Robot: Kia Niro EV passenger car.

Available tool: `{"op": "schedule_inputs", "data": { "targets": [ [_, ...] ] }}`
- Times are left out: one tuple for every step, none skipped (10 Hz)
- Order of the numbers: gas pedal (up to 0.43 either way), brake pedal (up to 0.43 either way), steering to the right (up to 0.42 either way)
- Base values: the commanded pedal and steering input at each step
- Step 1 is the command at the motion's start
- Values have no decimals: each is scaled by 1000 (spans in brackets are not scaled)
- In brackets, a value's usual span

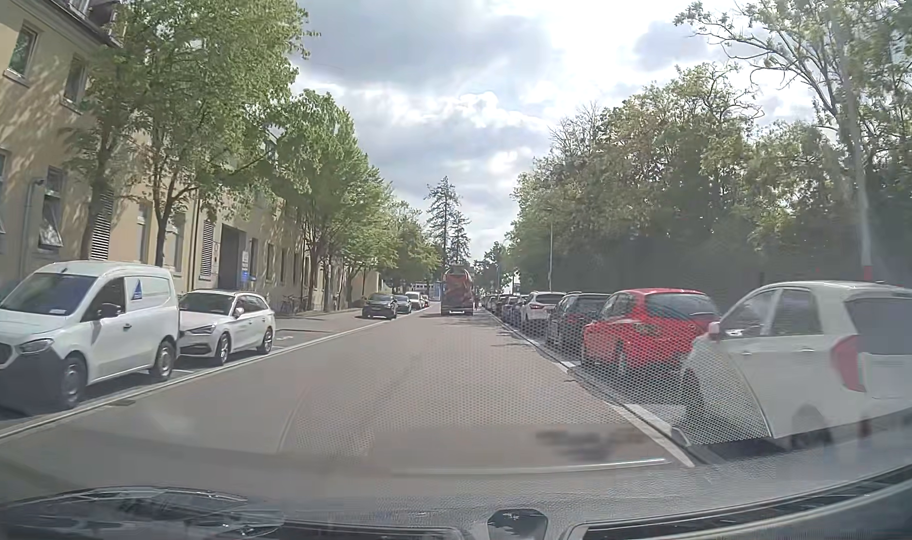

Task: Follow the waypoints while adhering to traffic rules and regulations

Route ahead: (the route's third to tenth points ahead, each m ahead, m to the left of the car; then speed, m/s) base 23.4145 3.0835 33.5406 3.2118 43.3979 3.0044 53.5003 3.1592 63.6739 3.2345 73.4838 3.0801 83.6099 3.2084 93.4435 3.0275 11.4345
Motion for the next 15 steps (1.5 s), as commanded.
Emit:
{"op": "schedule_inputs", "data": {
  "targets": [
    [47, 0, 4],
    [47, 0, 4],
    [47, 0, 3],
    [47, 0, 3],
    [47, 0, 3],
    [47, 0, 2],
    [47, 0, 2],
    [59, 0, 1],
    [59, 0, 1],
    [59, 0, 1],
    [59, 0, 1],
    [59, 0, 1],
    [59, 0, 1],
    [59, 0, 1],
    [59, 0, 1]
  ]
}}
